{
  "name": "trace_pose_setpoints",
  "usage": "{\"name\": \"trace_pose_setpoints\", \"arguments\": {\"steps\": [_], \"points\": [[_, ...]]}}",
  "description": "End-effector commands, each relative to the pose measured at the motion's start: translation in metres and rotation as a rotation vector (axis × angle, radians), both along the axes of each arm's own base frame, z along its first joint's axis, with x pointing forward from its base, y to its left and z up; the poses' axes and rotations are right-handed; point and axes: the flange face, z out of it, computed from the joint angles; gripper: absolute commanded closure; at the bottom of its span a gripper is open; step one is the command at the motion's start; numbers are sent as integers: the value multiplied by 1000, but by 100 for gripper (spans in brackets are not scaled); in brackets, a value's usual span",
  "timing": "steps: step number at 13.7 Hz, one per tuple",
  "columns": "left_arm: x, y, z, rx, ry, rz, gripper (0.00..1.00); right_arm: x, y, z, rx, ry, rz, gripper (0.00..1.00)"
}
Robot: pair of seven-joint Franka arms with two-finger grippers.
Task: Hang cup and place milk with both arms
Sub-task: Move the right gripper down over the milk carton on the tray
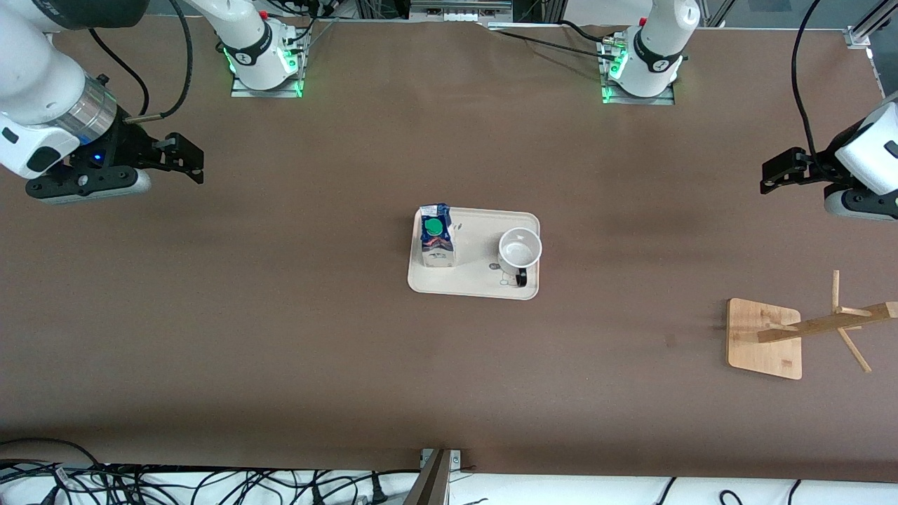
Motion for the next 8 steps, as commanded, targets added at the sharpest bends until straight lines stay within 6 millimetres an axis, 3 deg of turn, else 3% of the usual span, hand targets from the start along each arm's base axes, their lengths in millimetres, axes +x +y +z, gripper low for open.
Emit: {"name": "trace_pose_setpoints", "arguments": {"steps": [1, 5, 8], "points": [[2, 5, 5, 7, 9, 8, 0, 1, -2, 2, -7, 5, -4, 0], [2, -4, 7, 9, 2, -3, 0, 4, -4, 2, -4, -2, 2, 0], [2, 3, 6, 8, 5, 0, 0, 6, -1, -6, -11, 9, 10, 0]]}}
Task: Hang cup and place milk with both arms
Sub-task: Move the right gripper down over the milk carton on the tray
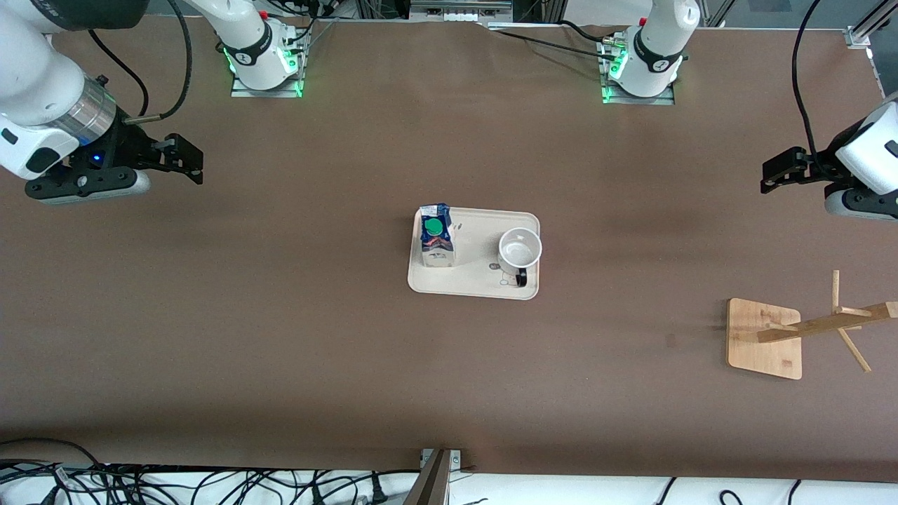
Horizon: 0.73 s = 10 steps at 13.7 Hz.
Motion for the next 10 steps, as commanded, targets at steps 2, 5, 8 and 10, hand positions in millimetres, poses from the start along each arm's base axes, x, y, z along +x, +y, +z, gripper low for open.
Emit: {"name": "trace_pose_setpoints", "arguments": {"steps": [2, 5, 8, 10], "points": [[2, 3, 6, 5, 5, 0, 0, 22, -1, -46, -22, 80, 4, 0], [2, 0, 4, 5, 12, 2, 0, 25, 2, -59, -20, 106, 58, 0], [2, 0, 4, 7, 12, 1, 0, 23, 10, -57, 5, 107, 55, 0], [2, 0, 5, 6, 10, -4, 0, 17, 56, -63, 105, 125, 70, 0]]}}
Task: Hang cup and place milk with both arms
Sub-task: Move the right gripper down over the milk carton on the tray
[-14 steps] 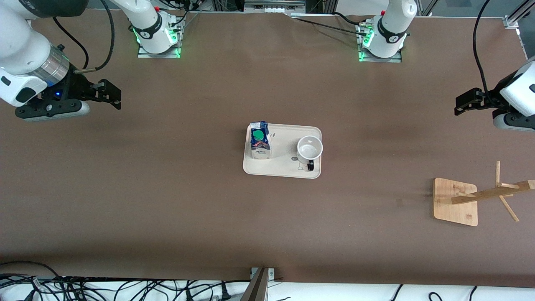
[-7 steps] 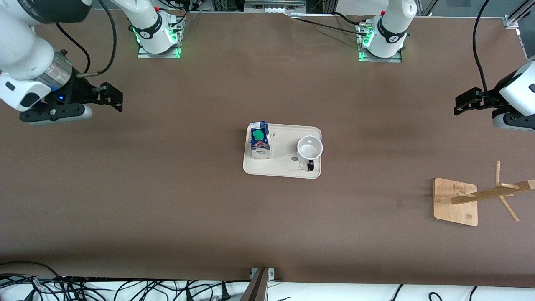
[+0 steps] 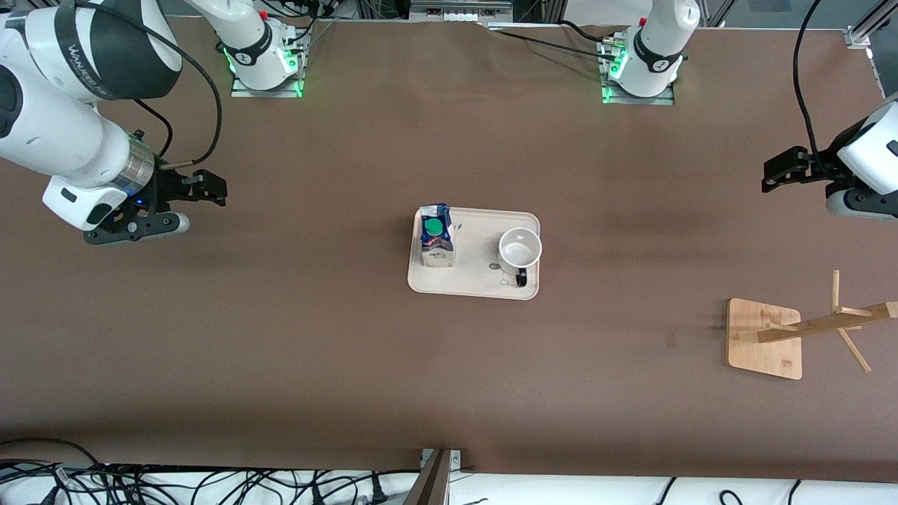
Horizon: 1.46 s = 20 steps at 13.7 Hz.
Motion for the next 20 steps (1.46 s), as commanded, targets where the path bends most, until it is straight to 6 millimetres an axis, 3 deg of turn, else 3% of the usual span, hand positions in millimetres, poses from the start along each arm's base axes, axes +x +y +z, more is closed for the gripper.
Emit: {"name": "trace_pose_setpoints", "arguments": {"steps": [1, 2, 4, 7, 9, 10, 11, 15, 20], "points": [[3, 0, 5, 6, 6, -6, 0, -8, 71, -12, 65, 24, -36, 0], [3, 0, 5, 6, 6, -4, 0, -8, 93, -18, 62, 13, -103, 0], [3, 1, 5, 6, 5, -3, 0, -11, 168, -44, 64, -21, -142, 0], [3, 2, 5, 8, 5, -3, 0, -9, 263, -73, 74, -47, -247, 0], [3, 2, 5, 6, 6, -1, 0, -18, 318, -98, 74, -61, -306, 0], [3, 2, 5, 7, 4, 8, 0, -27, 336, -109, 72, -74, -306, 0], [3, 2, 5, 7, 4, 8, 0, -34, 349, -115, 67, -94, -297, 0], [4, -1, 6, 7, -3, 3, 0, -51, 370, -135, 30, -97, -295, 0], [12, -2, -10, 5, 23, 3, 0, -59, 375, -166, -19, -103, -303, 0]]}}
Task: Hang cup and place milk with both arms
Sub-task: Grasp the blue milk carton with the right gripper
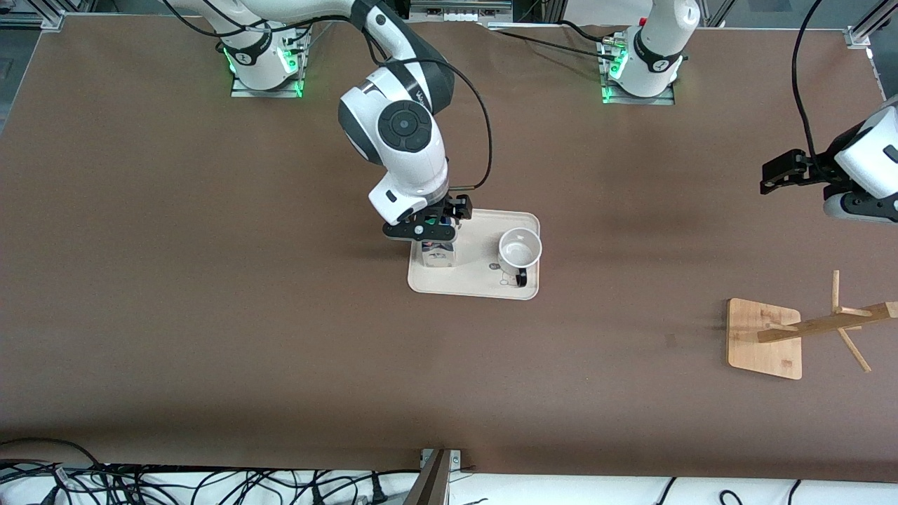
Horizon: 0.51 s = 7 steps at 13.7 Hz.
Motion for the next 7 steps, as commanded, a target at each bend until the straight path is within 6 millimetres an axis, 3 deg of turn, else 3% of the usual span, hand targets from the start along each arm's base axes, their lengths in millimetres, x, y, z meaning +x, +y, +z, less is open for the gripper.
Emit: {"name": "trace_pose_setpoints", "arguments": {"steps": [1, 7], "points": [[9, -3, -3, 6, 10, 1, 0, -5, 7, -13, -24, -12, -12, 4], [9, -11, -4, 4, 11, -14, 0, -3, 6, -13, -22, -12, -9, 75]]}}
